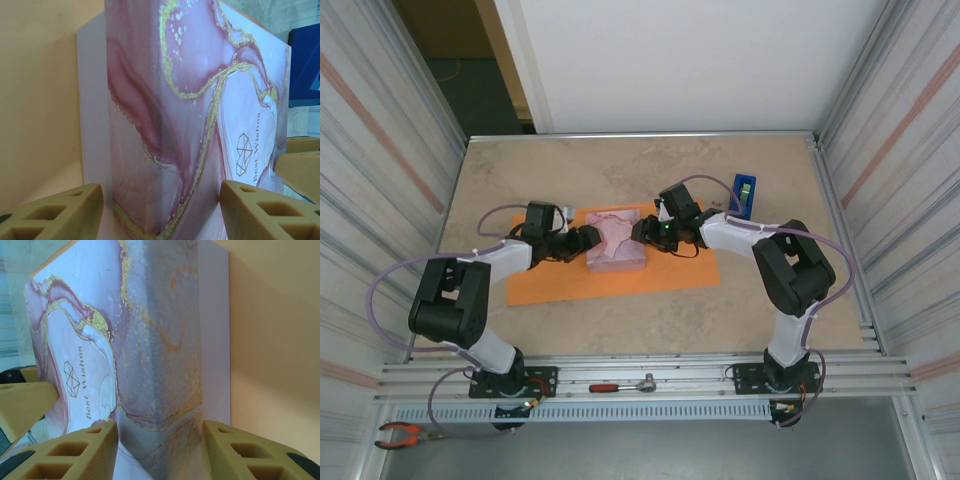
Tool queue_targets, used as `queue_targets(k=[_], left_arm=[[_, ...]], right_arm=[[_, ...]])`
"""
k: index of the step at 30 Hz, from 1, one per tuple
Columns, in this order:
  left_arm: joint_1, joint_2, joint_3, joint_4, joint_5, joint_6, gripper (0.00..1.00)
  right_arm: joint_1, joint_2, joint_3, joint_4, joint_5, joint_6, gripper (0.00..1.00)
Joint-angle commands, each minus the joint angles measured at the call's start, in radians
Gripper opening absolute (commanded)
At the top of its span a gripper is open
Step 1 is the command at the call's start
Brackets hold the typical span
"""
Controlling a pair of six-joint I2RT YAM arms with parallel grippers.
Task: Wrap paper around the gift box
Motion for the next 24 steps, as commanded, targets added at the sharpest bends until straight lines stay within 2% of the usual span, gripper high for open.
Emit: queue_targets(k=[1,7,11,15,24], left_arm=[[-0.006,0.004,-0.01,0.004,0.017,0.018,0.64],[-0.006,-0.01,-0.011,0.002,0.019,0.02,0.64],[0.005,-0.056,-0.009,-0.006,0.028,0.015,0.67],[0.023,-0.125,0.012,-0.063,0.012,0.042,0.72],[0.051,-0.259,0.038,-0.142,-0.018,0.103,0.82]], right_arm=[[-0.004,-0.033,-0.018,0.003,-0.019,0.015,0.46],[-0.013,-0.049,-0.025,-0.005,-0.018,0.013,0.48],[-0.034,-0.102,-0.03,-0.078,0.04,-0.031,0.68],[-0.074,-0.186,-0.073,-0.154,0.101,-0.079,0.8],[-0.217,-0.431,-0.296,-0.306,0.297,-0.139,0.84]])
